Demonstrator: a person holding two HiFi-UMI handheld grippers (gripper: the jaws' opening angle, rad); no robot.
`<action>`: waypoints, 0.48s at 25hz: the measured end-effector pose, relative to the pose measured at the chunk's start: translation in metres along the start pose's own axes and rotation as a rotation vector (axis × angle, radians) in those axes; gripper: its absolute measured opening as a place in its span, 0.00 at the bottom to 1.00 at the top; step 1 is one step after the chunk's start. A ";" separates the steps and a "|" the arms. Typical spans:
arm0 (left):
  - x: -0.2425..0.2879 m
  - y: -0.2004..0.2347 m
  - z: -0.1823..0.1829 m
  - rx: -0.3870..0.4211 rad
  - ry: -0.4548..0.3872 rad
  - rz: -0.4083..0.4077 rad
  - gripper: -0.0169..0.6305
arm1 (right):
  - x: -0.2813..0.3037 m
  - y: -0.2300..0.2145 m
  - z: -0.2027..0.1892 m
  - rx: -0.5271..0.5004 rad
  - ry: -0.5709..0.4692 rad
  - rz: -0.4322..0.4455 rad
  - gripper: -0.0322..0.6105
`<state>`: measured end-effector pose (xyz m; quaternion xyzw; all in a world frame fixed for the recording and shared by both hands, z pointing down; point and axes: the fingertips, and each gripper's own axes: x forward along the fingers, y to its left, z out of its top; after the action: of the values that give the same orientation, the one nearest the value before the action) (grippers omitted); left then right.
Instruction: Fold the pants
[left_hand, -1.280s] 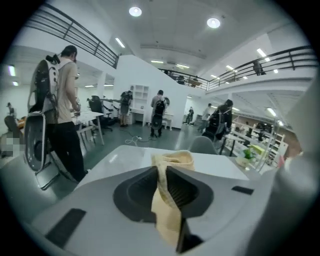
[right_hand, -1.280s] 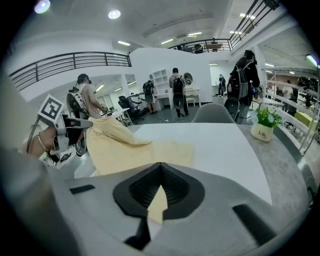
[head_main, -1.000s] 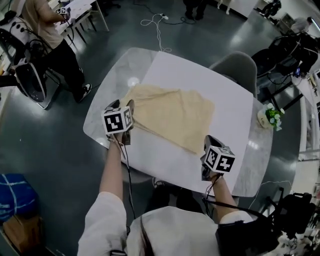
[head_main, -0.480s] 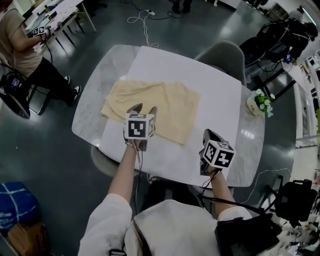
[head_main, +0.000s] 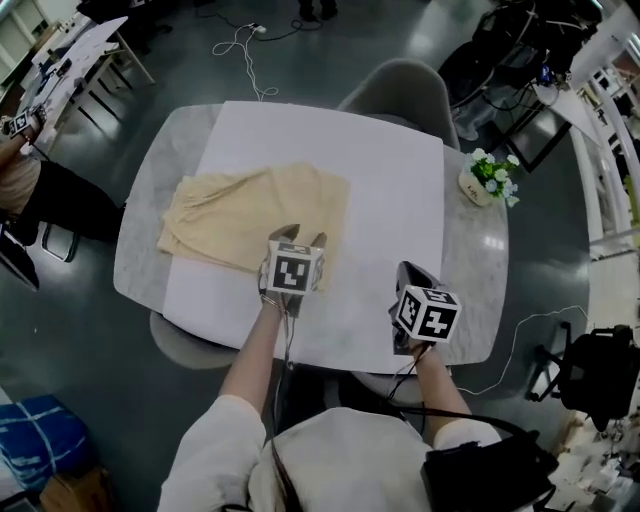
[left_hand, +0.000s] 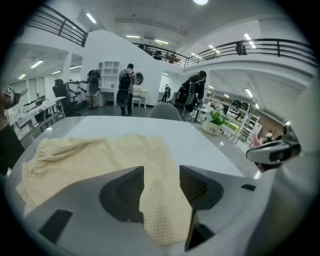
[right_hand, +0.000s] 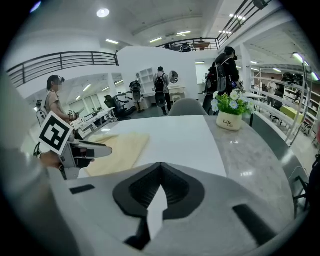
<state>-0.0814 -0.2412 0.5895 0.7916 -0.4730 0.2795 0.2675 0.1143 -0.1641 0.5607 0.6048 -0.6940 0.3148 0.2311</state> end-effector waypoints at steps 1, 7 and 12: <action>0.009 -0.009 -0.001 0.019 0.010 -0.004 0.36 | 0.002 -0.008 -0.002 0.006 0.005 0.002 0.04; 0.057 -0.054 -0.018 0.119 0.090 -0.019 0.35 | 0.019 -0.043 -0.013 0.040 0.032 0.024 0.04; 0.086 -0.055 -0.029 0.136 0.161 0.055 0.29 | 0.032 -0.065 -0.024 0.063 0.062 0.043 0.04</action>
<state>-0.0031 -0.2501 0.6603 0.7696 -0.4514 0.3809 0.2425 0.1720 -0.1739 0.6097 0.5867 -0.6892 0.3601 0.2262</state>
